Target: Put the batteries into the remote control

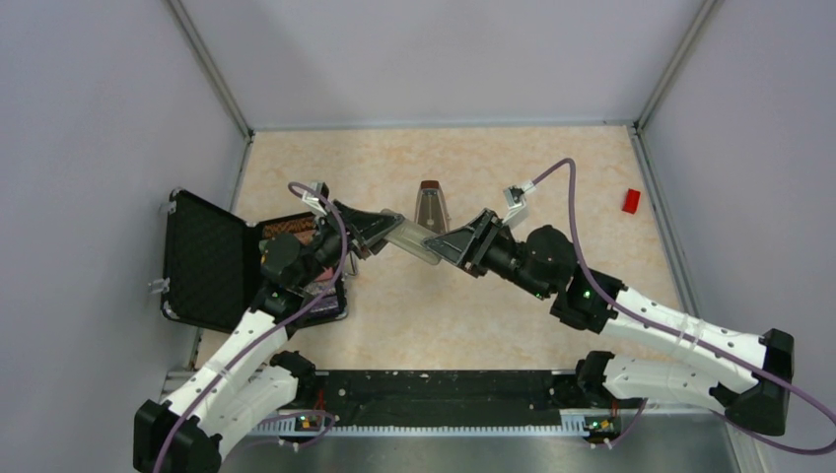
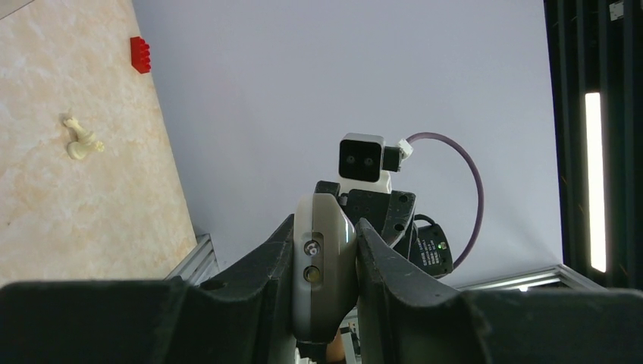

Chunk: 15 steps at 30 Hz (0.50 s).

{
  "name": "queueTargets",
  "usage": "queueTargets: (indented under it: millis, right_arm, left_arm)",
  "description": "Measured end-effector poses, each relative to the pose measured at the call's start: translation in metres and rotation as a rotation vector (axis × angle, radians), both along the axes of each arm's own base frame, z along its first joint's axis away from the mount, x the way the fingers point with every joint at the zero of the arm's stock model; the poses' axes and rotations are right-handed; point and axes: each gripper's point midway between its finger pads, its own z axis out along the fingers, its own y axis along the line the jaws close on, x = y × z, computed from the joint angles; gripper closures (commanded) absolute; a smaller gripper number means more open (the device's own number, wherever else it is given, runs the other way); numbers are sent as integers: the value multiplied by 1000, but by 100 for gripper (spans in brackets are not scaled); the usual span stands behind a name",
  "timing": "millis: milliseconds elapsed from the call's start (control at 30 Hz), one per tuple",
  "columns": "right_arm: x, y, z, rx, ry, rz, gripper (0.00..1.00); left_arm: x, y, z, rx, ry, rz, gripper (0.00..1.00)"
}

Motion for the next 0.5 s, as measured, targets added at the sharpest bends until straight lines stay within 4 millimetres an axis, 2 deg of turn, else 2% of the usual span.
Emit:
queueTargets:
  millis: [333, 500]
  right_arm:
    - [1, 3, 3, 27, 16, -1, 75]
    - [2, 5, 3, 33, 20, 0, 79]
  left_arm:
    - [-1, 2, 8, -14, -25, 9, 100]
    - [-1, 4, 10, -16, -28, 18, 100]
